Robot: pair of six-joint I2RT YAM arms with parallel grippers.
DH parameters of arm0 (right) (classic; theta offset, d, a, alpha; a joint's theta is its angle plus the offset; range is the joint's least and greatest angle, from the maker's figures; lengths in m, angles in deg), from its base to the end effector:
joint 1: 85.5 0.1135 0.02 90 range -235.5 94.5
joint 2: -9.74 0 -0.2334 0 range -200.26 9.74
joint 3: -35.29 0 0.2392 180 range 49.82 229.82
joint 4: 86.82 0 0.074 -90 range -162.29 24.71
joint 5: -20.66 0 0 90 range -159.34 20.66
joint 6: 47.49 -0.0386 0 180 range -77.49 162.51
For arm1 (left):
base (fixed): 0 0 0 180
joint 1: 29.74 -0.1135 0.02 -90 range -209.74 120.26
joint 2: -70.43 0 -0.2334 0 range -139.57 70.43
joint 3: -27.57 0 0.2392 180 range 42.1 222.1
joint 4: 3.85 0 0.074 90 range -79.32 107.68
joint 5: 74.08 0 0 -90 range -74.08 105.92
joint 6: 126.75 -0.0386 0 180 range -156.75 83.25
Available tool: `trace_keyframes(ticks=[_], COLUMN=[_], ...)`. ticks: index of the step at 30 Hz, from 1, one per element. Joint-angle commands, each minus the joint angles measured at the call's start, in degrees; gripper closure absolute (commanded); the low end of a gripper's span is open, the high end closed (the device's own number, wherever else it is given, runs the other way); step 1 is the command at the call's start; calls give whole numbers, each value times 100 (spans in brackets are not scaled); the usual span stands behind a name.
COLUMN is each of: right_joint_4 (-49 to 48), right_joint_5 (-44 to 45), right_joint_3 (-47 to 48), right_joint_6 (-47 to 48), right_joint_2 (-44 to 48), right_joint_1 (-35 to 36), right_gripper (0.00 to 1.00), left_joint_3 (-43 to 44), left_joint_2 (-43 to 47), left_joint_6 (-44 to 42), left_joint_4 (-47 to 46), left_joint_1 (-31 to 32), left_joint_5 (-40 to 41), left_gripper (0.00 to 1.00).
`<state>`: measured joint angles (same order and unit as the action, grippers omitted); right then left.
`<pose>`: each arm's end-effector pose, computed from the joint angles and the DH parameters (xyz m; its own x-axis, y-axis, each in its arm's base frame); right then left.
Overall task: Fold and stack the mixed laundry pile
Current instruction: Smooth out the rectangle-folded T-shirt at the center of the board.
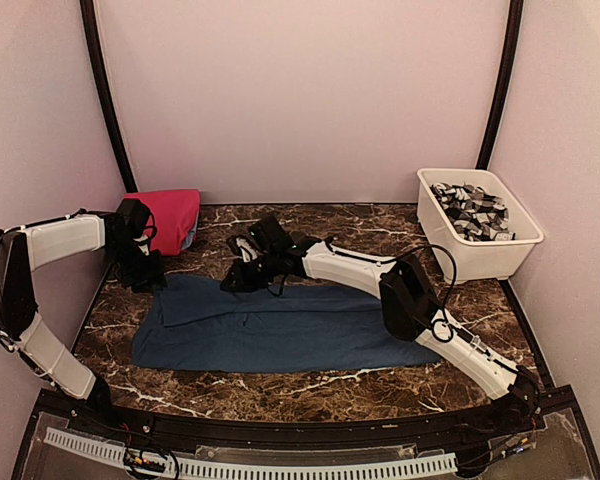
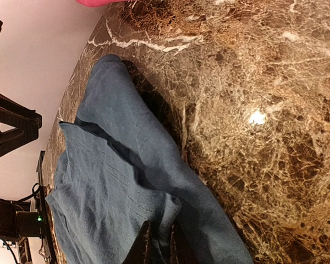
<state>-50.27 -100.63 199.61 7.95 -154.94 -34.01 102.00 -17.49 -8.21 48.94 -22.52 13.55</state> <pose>0.3391 0.4584 0.1094 -0.8340 -0.2695 -0.4815 -0.5515 0.4372 0.7104 0.2869 -0.0380 0.1879 -0.8658 -0.3715 -0.3353 -0.3091 0.9239 -0.2255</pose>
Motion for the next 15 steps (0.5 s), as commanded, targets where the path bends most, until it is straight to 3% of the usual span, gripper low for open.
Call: trace_keyframes(ticks=[1, 5, 15], right_joint_4=[-318, -295, -337], right_joint_5=[-36, -50, -216], right_joint_3=[83, 89, -223], right_joint_6=[53, 77, 268], right_joint_2=[372, 454, 802], right_joint_1=[46, 46, 178], right_gripper=[91, 100, 100], left_joint_3=[-75, -71, 47], left_joint_2=[13, 19, 233], left_joint_6=[-58, -71, -103], left_joint_4=[120, 125, 339], left_joint_1=[-41, -44, -46], left_joint_5=[-24, -3, 64], left_gripper=[63, 64, 64])
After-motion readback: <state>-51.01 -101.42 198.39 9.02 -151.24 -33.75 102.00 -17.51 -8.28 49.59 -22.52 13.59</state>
